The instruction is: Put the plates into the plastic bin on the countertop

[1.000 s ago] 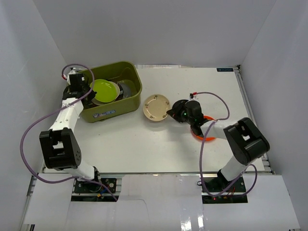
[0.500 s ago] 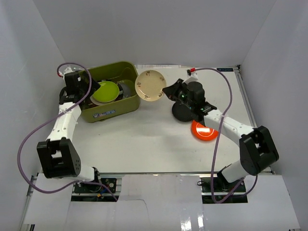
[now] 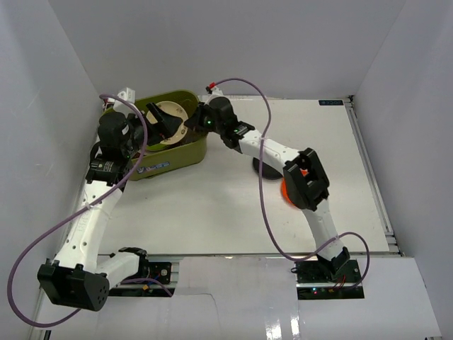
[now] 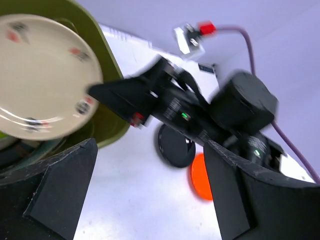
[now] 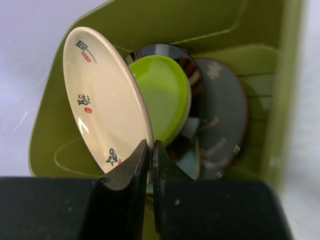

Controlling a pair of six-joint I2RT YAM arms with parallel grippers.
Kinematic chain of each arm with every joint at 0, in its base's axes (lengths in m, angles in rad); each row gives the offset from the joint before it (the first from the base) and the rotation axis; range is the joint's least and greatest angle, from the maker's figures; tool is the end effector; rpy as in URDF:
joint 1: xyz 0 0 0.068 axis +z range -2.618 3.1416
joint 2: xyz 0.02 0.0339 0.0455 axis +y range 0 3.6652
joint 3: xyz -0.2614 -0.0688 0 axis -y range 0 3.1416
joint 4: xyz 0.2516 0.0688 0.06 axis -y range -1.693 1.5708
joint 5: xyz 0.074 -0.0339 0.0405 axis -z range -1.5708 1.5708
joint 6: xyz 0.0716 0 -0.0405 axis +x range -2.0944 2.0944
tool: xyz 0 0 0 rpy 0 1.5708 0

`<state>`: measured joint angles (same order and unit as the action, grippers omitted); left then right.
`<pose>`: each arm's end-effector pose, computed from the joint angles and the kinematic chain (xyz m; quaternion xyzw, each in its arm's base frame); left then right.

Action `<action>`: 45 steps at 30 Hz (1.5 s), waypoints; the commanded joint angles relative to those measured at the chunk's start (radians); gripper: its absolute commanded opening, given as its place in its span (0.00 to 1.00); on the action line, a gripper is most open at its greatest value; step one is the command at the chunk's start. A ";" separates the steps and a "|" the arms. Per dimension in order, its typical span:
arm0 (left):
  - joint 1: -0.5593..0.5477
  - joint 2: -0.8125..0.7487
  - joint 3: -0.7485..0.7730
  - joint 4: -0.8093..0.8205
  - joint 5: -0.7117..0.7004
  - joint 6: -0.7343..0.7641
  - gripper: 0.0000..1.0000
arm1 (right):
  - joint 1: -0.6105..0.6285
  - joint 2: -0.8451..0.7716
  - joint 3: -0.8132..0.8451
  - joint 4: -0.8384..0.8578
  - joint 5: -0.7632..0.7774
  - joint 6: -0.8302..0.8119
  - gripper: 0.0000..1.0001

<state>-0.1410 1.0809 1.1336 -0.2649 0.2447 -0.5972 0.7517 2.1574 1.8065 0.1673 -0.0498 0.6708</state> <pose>0.2801 -0.0573 0.3871 -0.0999 0.7695 -0.3135 0.5473 0.4101 0.3882 0.2745 -0.0470 0.7674 0.4317 0.4717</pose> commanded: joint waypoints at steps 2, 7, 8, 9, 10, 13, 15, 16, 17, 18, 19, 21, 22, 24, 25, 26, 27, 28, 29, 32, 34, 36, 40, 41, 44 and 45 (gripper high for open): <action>-0.048 -0.039 0.075 -0.079 0.022 0.042 0.98 | 0.046 0.155 0.308 -0.126 -0.030 -0.008 0.12; -0.071 -0.061 0.084 -0.079 0.031 0.024 0.98 | 0.048 0.142 0.329 -0.134 -0.007 0.006 0.59; -0.072 -0.061 0.078 -0.077 0.051 0.002 0.98 | 0.043 0.068 0.280 -0.121 0.005 -0.005 0.59; -0.072 -0.061 0.072 -0.074 0.063 -0.010 0.98 | 0.034 0.023 0.224 -0.077 0.013 -0.014 0.60; -0.074 -0.055 0.063 -0.070 0.076 -0.021 0.98 | 0.011 -0.026 0.162 -0.051 0.016 -0.019 0.59; -0.115 -0.033 0.048 -0.037 0.088 -0.061 0.98 | -0.056 -0.245 -0.131 0.064 0.010 -0.022 0.50; -0.202 0.019 0.055 -0.025 0.059 -0.065 0.95 | -0.103 -0.439 -0.407 0.119 0.021 -0.030 0.41; -0.242 0.042 0.067 -0.025 0.038 -0.064 0.95 | -0.157 -0.506 -0.500 0.151 0.034 -0.030 0.28; -0.326 0.094 0.075 -0.019 0.015 -0.061 0.94 | -0.190 -0.634 -0.592 0.156 0.042 -0.030 0.22; -0.372 0.123 0.081 -0.013 -0.010 -0.059 0.93 | -0.227 -0.696 -0.769 0.156 0.045 -0.030 0.15; -0.414 0.155 0.086 -0.005 -0.074 -0.053 0.90 | -0.305 -0.764 -0.859 0.155 0.082 -0.028 0.08; -0.508 0.258 0.098 0.018 -0.113 -0.055 0.89 | -0.396 -0.948 -1.102 0.135 0.084 -0.007 0.08; -0.534 0.292 0.103 0.027 -0.154 -0.064 0.86 | -0.491 -1.006 -1.168 0.115 0.085 -0.002 0.08; -0.592 0.385 0.110 0.062 -0.194 -0.078 0.84 | -0.579 -1.160 -1.324 0.045 0.093 -0.010 0.08; -0.607 0.411 0.114 0.073 -0.229 -0.091 0.82 | -0.644 -1.248 -1.361 0.013 0.134 -0.011 0.20; -0.640 0.434 0.114 0.105 -0.281 -0.095 0.80 | -0.664 -1.287 -1.394 -0.035 0.152 -0.014 0.29; -0.654 0.485 0.115 0.119 -0.318 -0.096 0.79 | -0.702 -1.321 -1.450 -0.047 0.177 -0.028 0.49; -0.667 0.513 0.118 0.131 -0.371 -0.104 0.78 | -0.722 -1.373 -1.470 -0.075 0.189 -0.030 0.59; -0.670 0.540 0.127 0.135 -0.386 -0.110 0.78 | -0.738 -1.393 -1.486 -0.086 0.188 -0.033 0.64; -0.672 0.657 0.147 0.150 -0.443 -0.122 0.77 | -0.804 -1.421 -1.538 -0.103 0.189 -0.043 0.69; -0.669 0.759 0.205 0.141 -0.433 -0.124 0.77 | -0.834 -1.410 -1.578 -0.101 0.183 -0.028 0.68; -0.666 0.830 0.286 0.124 -0.435 -0.127 0.77 | -0.844 -1.389 -1.596 -0.100 0.192 -0.014 0.65; -0.646 0.990 0.390 0.102 -0.421 -0.144 0.76 | -0.861 -1.285 -1.621 -0.045 0.125 0.004 0.57; -0.641 1.010 0.403 0.102 -0.417 -0.150 0.75 | -0.865 -1.265 -1.625 -0.026 0.096 0.013 0.55; -0.621 1.069 0.443 0.102 -0.400 -0.161 0.70 | -0.867 -1.202 -1.641 0.043 0.012 0.033 0.51; -0.618 1.082 0.448 0.102 -0.398 -0.162 0.67 | -0.867 -1.179 -1.644 0.055 0.005 0.038 0.49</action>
<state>-0.7811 2.1597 1.5291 -0.1593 -0.1497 -0.7399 -0.1131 0.9333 0.1860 0.1555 0.0349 0.6849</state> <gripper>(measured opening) 0.693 0.502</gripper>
